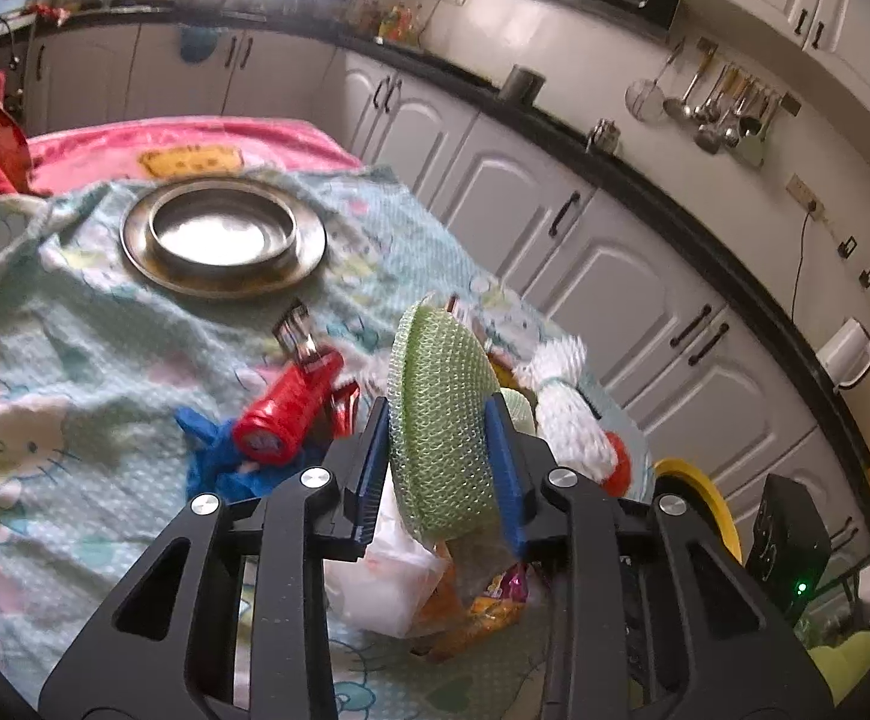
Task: Collect trash
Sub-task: 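Grasp the green mesh sponge with the left tool while the right tool grasps the purple wrapper, then carry the green sponge and purple wrapper over the yellow-rimmed bin with both tools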
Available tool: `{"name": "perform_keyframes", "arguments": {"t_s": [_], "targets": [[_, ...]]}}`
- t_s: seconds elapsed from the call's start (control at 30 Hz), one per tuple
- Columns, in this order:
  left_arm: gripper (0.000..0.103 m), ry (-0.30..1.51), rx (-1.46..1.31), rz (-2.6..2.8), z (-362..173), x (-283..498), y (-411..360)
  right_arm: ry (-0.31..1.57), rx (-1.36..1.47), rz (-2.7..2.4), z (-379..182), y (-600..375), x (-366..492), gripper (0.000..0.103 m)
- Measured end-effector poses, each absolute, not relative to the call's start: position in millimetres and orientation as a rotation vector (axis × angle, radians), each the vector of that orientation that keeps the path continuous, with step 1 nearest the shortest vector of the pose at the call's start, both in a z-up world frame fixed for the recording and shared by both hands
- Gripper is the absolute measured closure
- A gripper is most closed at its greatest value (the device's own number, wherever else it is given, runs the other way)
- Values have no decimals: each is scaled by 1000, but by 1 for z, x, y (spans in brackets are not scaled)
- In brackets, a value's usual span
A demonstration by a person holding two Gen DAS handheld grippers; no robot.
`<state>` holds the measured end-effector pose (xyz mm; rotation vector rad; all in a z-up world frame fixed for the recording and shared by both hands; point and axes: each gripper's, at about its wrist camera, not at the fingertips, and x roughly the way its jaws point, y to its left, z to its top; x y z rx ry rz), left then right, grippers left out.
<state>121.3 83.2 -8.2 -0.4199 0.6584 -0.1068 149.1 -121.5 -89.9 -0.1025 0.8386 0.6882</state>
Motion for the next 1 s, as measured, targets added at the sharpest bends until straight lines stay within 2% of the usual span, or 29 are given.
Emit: {"name": "perform_keyframes", "arguments": {"t_s": [0.47,1.0], "targets": [[79,503,-321,15,42,79,95,821,-104,717,-69,-130,131,92],[79,501,-286,-85,51,73,52,674,-66,657,-14,-178,113,92]]}}
